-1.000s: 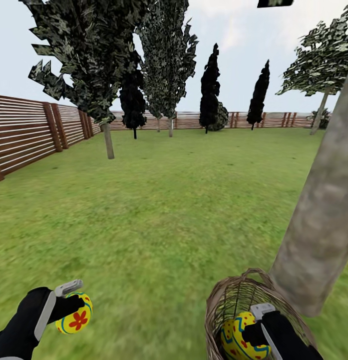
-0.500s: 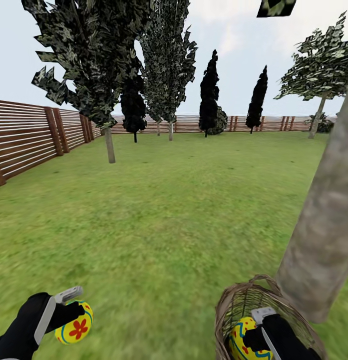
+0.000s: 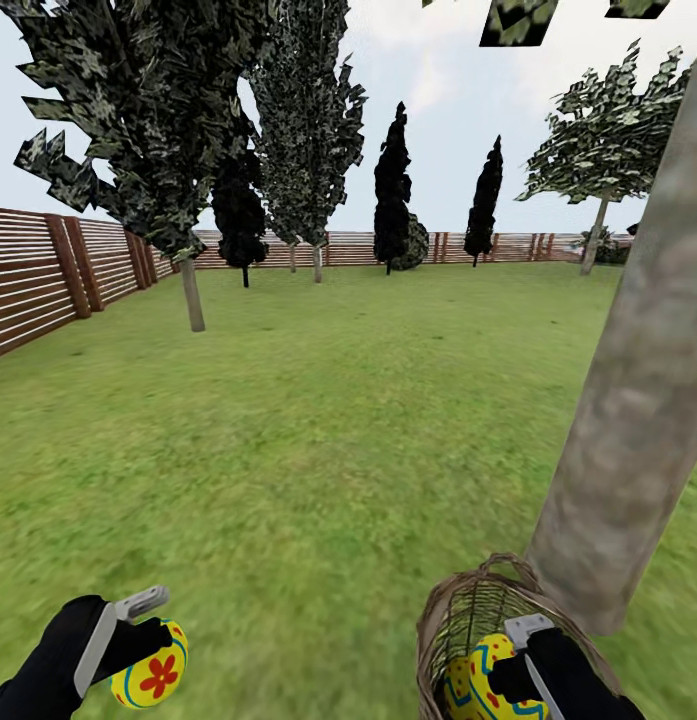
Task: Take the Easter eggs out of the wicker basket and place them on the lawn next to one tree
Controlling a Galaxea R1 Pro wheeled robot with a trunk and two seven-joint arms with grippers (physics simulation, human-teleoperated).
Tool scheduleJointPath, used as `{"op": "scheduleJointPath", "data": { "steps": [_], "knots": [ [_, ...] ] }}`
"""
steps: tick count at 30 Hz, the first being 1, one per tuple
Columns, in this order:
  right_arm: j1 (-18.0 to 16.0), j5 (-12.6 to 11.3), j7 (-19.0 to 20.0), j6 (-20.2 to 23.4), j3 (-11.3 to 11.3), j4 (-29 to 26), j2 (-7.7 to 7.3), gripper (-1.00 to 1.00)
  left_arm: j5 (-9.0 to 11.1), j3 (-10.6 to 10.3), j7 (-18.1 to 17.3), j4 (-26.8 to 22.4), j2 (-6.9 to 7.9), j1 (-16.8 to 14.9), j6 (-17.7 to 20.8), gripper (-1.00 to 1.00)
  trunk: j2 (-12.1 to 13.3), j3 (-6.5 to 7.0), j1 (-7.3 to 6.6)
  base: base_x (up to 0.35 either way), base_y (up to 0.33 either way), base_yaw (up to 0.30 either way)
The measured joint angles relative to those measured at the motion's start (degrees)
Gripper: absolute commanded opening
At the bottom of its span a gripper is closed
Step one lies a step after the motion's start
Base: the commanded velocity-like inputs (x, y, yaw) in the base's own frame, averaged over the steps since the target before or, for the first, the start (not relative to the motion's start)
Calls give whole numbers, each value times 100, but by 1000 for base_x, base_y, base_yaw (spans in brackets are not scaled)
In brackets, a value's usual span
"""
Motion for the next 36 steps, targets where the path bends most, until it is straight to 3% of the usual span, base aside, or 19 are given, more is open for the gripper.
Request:
{"op": "scheduleJointPath", "data": {
  "steps": [13,36],
  "knots": [
    [1,-38,37,1,-9,-10,-38,-100,-29,-38,4,9,-48,-1,-1,-100,521,233,-286,-15,0,-149],
    [0,23,-10,-20,19,216,24,-100,-12,15,7,7,-71,0,-4,-100,1444,646,-788,-34,27,-1]
  ]
}}
